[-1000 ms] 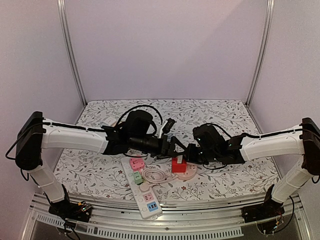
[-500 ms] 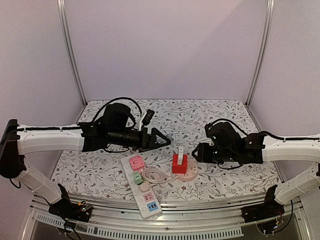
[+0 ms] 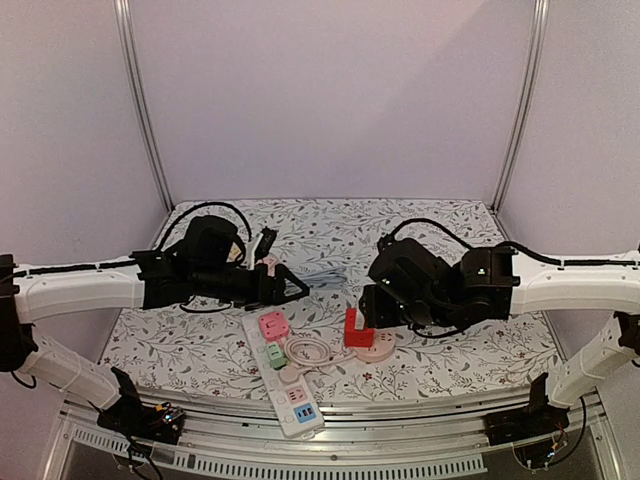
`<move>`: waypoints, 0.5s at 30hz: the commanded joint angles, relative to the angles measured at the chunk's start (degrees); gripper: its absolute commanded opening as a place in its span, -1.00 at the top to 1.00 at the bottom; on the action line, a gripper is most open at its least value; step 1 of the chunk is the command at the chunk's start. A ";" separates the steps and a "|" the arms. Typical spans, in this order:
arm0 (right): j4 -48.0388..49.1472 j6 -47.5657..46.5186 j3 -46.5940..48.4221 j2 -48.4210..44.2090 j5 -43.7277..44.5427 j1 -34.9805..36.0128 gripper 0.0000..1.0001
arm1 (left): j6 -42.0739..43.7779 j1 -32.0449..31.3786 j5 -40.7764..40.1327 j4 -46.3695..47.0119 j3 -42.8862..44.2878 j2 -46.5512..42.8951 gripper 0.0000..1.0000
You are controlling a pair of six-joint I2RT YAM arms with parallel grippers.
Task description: Pull the plug off the socket
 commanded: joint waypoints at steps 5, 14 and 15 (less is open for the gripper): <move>-5.43 1.64 5.81 10.55 3.70 2.56 -0.11 | 0.08 0.70 -1.21 -2.24 -3.65 -4.45 -0.73; -8.01 2.64 11.46 18.20 4.89 2.55 0.02 | -1.58 0.70 0.07 -0.33 -6.44 -7.10 -0.73; -8.56 2.99 12.06 18.77 5.61 2.60 0.04 | -1.65 0.70 0.15 -0.15 -6.62 -7.32 -0.73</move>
